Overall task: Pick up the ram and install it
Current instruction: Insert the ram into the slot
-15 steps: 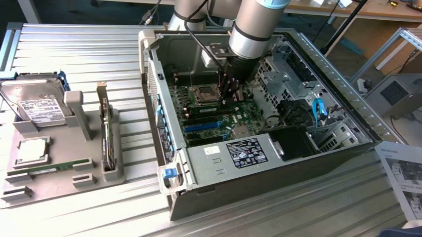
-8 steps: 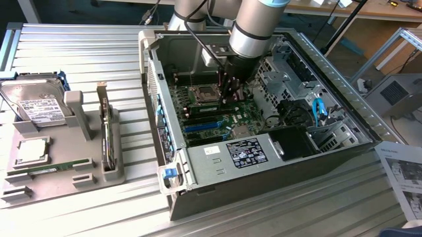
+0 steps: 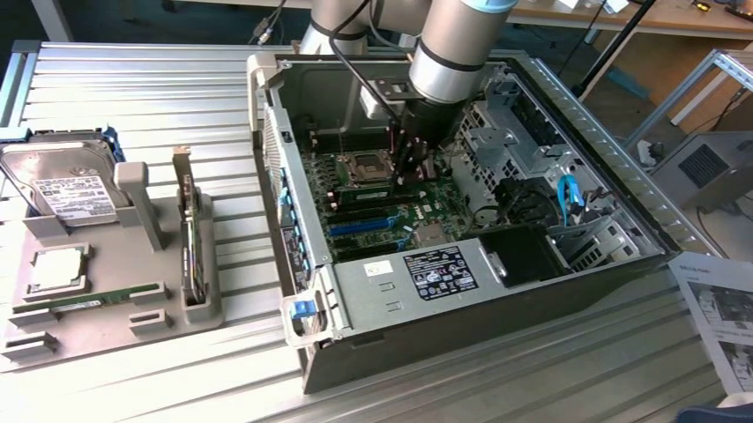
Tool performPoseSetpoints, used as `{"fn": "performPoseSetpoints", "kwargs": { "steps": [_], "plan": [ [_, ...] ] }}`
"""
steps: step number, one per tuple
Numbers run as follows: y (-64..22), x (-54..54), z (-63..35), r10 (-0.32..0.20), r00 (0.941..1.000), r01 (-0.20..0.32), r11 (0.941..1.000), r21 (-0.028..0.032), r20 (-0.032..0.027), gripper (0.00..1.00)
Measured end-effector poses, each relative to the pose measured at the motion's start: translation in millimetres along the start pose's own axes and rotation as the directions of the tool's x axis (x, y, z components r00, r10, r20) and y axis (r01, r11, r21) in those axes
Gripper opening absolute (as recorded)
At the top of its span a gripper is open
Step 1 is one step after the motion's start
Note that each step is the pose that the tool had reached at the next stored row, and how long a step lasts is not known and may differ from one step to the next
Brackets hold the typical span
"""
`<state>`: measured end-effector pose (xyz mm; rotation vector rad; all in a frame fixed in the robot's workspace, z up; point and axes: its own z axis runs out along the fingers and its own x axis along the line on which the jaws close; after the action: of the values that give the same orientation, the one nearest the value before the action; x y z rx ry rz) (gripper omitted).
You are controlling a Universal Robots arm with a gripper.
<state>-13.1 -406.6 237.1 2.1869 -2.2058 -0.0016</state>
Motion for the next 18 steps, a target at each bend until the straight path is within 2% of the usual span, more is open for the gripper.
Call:
{"fn": "performPoseSetpoints", "kwargs": {
  "steps": [18],
  "plan": [
    [0.0,0.0,1.0,-0.006,1.0000,0.006,1.0000,0.0002,-0.0001,0.12]
  ]
}}
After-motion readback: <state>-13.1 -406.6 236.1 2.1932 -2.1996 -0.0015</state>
